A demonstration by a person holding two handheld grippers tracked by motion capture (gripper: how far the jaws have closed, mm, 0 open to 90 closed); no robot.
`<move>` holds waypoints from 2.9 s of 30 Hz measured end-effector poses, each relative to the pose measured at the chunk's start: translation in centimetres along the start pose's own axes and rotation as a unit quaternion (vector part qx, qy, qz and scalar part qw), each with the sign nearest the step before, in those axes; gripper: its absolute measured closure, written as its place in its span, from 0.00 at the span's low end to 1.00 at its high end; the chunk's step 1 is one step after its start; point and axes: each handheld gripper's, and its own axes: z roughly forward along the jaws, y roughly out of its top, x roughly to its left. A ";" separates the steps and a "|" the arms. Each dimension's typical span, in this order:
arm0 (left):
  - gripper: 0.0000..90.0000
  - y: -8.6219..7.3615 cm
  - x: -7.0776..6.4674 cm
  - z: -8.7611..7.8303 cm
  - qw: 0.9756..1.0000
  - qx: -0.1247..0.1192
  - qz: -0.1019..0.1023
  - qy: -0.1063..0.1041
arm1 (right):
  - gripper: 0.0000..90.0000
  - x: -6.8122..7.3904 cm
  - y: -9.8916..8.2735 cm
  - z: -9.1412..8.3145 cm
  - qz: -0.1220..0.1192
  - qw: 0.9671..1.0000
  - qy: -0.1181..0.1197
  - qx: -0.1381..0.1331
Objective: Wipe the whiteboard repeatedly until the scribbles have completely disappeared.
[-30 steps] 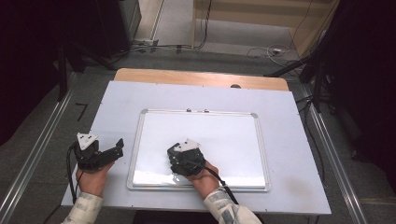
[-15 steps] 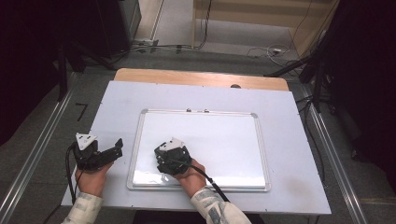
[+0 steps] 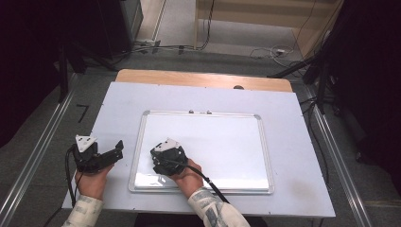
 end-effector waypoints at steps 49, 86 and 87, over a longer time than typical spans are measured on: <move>0.07 -0.2 -0.1 0.0 1.000 0.005 0.004 0.004 | 0.43 -9.6 -7.4 -6.6 0.039 0.998 -0.039 0.006; 0.07 -0.2 0.0 0.1 1.000 0.006 0.005 0.007 | 0.43 -14.4 -11.1 -10.0 0.090 0.993 -0.076 0.005; 0.07 -0.2 0.0 0.1 1.000 0.007 0.006 0.007 | 0.43 -14.5 -11.2 -10.1 0.092 0.993 -0.078 0.004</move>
